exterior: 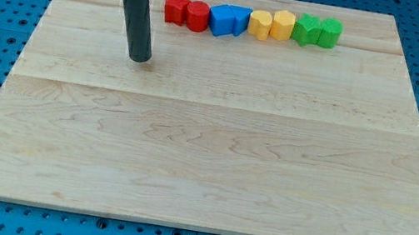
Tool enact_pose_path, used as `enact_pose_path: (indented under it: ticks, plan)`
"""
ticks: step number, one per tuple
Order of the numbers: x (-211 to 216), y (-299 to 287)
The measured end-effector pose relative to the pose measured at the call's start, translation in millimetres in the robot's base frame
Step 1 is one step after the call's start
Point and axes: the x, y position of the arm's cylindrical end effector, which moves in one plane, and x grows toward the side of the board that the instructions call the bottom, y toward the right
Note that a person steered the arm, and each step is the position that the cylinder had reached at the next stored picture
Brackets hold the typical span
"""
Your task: Point your arm at the bottom side of the yellow heart
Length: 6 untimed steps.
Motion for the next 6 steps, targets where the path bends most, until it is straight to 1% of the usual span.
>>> enact_pose_path:
  ticks: [3, 4, 5, 6]
  plan:
    - [-5, 2]
    - [-24, 36]
    - [-56, 141]
    - [-81, 187]
